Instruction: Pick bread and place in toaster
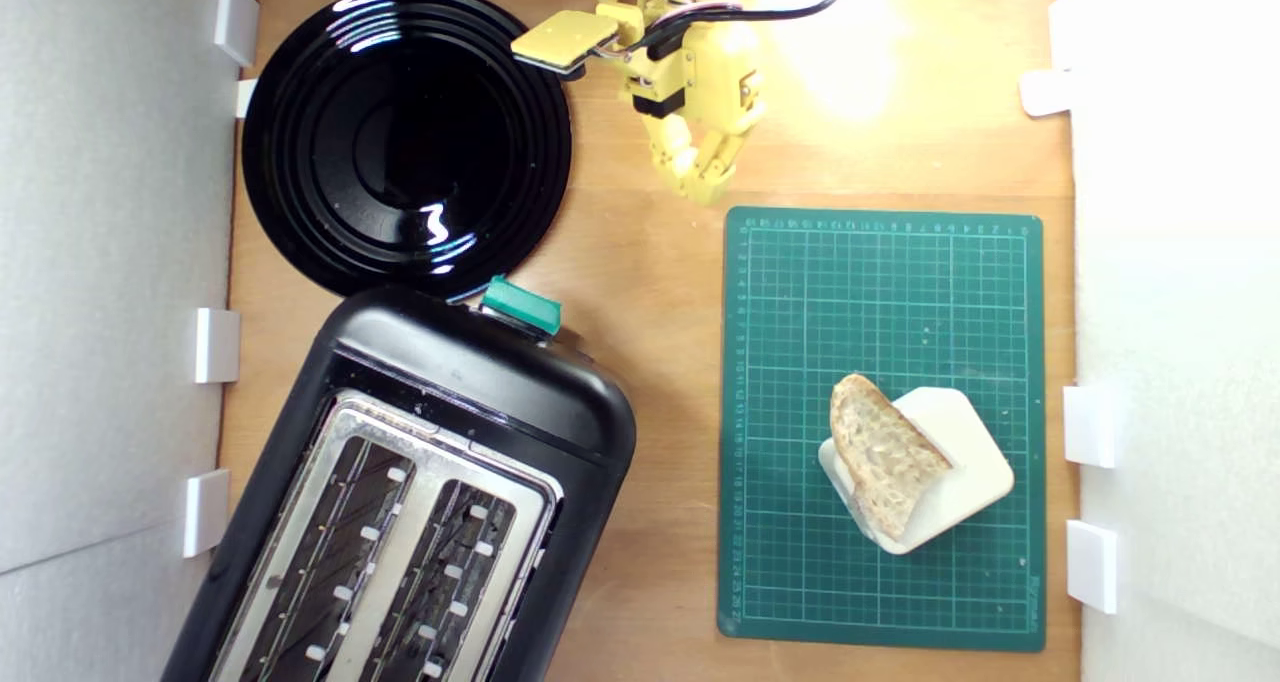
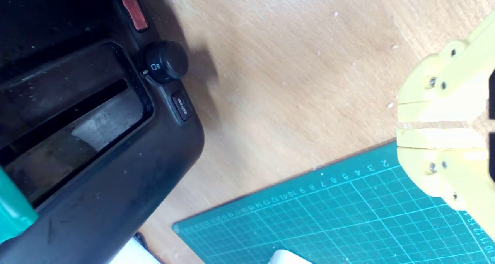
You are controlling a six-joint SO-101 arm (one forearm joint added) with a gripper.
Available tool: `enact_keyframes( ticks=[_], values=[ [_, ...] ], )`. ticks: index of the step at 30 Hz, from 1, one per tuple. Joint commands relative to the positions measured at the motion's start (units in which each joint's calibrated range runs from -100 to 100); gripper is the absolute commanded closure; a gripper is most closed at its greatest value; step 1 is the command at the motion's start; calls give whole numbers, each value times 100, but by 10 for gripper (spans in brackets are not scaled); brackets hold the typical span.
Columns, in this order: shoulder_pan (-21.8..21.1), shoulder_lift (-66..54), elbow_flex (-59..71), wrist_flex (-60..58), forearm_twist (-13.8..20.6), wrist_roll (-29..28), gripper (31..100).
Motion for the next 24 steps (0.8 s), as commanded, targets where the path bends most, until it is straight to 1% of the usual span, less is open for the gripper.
enact_keyframes(
  ticks=[1, 6, 12, 17, 22, 24],
  values=[
    [-5, -35, -22, -29, 8, -5, 830],
    [-13, -35, -13, -29, -28, -5, 829],
    [11, 7, -86, -38, 72, 37, 834],
    [11, 589, -222, -123, 72, 21, 834],
    [27, 1221, -249, -1062, -19, -16, 834],
    [132, 1454, -258, -1565, -19, -78, 834]
  ],
)
